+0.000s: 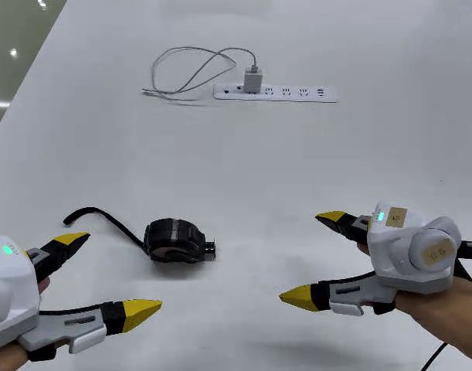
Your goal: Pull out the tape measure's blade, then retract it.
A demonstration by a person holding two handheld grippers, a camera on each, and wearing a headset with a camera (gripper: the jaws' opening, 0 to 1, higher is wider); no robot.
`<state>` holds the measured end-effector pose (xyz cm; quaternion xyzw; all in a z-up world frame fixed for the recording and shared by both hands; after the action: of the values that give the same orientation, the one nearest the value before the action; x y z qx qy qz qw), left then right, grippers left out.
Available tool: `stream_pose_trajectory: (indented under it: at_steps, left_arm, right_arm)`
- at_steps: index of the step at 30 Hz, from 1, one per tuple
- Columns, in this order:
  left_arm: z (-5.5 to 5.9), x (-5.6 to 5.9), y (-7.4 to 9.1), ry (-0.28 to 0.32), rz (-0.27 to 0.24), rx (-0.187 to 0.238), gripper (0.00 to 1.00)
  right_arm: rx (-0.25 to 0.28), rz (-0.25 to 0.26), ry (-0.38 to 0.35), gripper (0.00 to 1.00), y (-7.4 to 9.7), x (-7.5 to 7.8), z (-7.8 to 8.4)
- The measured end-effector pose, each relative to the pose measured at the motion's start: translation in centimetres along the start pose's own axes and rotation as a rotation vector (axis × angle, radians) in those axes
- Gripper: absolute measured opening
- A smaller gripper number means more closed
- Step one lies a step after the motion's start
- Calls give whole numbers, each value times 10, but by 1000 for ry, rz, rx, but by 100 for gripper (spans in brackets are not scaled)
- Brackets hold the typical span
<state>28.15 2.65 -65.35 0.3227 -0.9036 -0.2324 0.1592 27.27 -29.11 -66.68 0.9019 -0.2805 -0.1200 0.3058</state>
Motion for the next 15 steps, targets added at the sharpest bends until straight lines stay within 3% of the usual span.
stream_pose_trajectory:
  at_steps: [15]
  left_arm:
    - [17,-3,22,-25,17,-39,99]
  right_arm:
    - [-5,35,-39,97,28,-5,22]
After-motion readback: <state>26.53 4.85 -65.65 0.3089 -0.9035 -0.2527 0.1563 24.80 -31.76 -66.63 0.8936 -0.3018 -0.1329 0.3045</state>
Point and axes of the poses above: the centre of the closed fingertips' face, and the gripper's own axes: y roughly backward along the fingers, x roughly to its right, z roughly out of its underside, the point moved 7 cm from there along y, roughly backward along the fingers
